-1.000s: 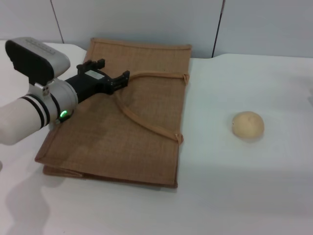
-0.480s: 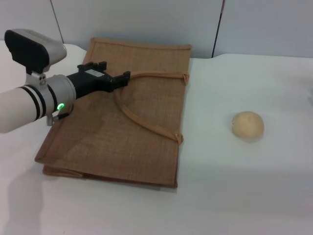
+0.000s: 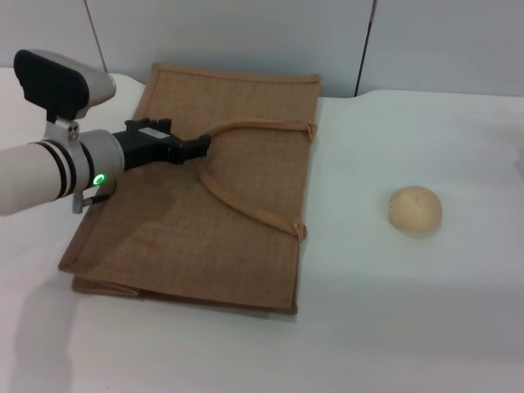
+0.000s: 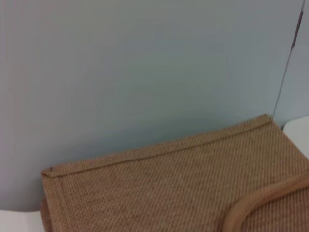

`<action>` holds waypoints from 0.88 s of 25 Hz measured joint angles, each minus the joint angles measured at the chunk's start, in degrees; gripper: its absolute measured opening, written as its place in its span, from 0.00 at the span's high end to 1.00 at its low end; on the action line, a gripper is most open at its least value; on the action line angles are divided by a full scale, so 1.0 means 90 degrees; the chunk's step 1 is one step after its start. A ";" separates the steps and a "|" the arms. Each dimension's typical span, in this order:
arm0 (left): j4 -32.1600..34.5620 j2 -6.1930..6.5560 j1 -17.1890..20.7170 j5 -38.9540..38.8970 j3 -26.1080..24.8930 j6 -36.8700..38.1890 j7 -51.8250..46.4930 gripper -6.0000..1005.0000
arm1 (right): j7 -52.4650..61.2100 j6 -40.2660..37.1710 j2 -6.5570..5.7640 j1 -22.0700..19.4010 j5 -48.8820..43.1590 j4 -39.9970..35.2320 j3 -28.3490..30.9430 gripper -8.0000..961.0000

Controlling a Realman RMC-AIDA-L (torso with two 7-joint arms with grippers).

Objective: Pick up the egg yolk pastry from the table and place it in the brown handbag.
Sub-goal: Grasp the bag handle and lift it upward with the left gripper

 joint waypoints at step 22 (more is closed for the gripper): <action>-0.0033 -0.0099 -0.0325 0.0947 0.0046 0.0442 -0.0543 0.18 | 0.0000 0.0000 0.0000 -0.0010 0.0000 0.0000 0.0019 0.15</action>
